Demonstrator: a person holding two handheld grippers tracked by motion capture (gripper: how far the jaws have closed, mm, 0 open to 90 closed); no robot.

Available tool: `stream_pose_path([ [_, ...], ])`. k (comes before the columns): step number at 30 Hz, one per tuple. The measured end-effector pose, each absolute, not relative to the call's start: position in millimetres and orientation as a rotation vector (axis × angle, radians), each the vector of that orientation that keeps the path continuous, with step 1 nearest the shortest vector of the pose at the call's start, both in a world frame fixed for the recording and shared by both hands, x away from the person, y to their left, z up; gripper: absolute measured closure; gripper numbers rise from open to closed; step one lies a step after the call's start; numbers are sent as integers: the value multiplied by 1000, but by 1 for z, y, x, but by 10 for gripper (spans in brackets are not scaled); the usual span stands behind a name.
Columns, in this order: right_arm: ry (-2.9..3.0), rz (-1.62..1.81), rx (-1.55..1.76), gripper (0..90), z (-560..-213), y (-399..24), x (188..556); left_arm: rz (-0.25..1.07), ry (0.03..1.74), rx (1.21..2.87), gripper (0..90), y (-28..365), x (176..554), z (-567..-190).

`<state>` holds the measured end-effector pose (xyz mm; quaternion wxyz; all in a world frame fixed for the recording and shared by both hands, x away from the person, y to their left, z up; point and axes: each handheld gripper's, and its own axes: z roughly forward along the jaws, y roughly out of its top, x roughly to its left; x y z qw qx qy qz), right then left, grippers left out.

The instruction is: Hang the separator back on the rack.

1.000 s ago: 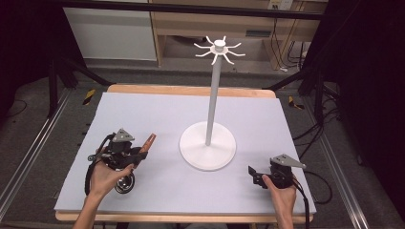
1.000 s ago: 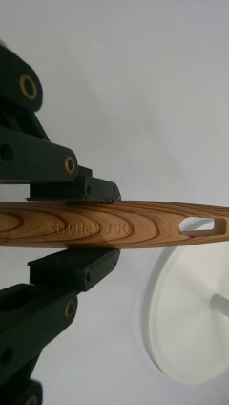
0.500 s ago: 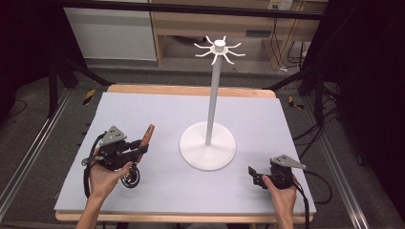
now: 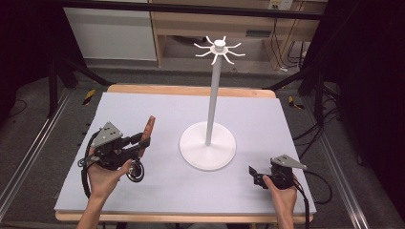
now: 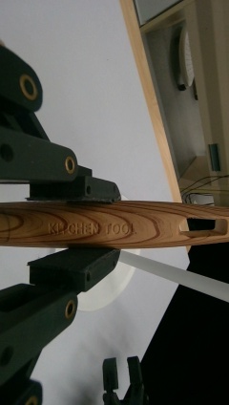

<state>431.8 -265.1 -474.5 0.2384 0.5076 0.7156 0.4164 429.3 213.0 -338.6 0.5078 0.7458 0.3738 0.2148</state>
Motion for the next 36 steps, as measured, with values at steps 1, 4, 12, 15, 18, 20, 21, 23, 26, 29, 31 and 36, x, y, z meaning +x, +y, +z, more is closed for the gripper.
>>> stream_pose_path([
  [1, 1960, 1140, 1390, 61, -475, -265, 432, 524, 896, 1792, 675, 212, 429, -336],
  [4, 1961, 1144, 1382, 61, -474, -266, 431, 526, 878, 1773, 676, 208, 426, -326],
  [12, 1960, 1147, 1380, 60, -474, -266, 431, 557, 819, 1739, 675, 194, 422, -301],
  [15, 1963, 1146, 1384, 59, -474, -266, 432, 574, 803, 1709, 675, 191, 420, -294],
  [18, 1962, 1147, 1384, 59, -474, -266, 432, 579, 790, 1691, 675, 190, 419, -287],
  [20, 1962, 1144, 1387, 59, -474, -266, 432, 575, 783, 1683, 676, 189, 420, -284],
  [21, 1962, 1142, 1388, 59, -474, -266, 432, 571, 781, 1680, 675, 188, 421, -283],
  [23, 1963, 1143, 1386, 59, -474, -266, 432, 564, 776, 1679, 676, 187, 423, -281],
  [26, 1961, 1139, 1391, 59, -474, -266, 432, 548, 773, 1677, 675, 185, 426, -280],
  [29, 1960, 1136, 1387, 59, -474, -267, 432, 540, 770, 1668, 675, 184, 429, -279],
  [31, 1961, 1137, 1389, 58, -474, -267, 432, 535, 766, 1662, 676, 183, 429, -278],
  [36, 1965, 1136, 1388, 58, -475, -266, 432, 542, 748, 1653, 676, 179, 429, -273],
])
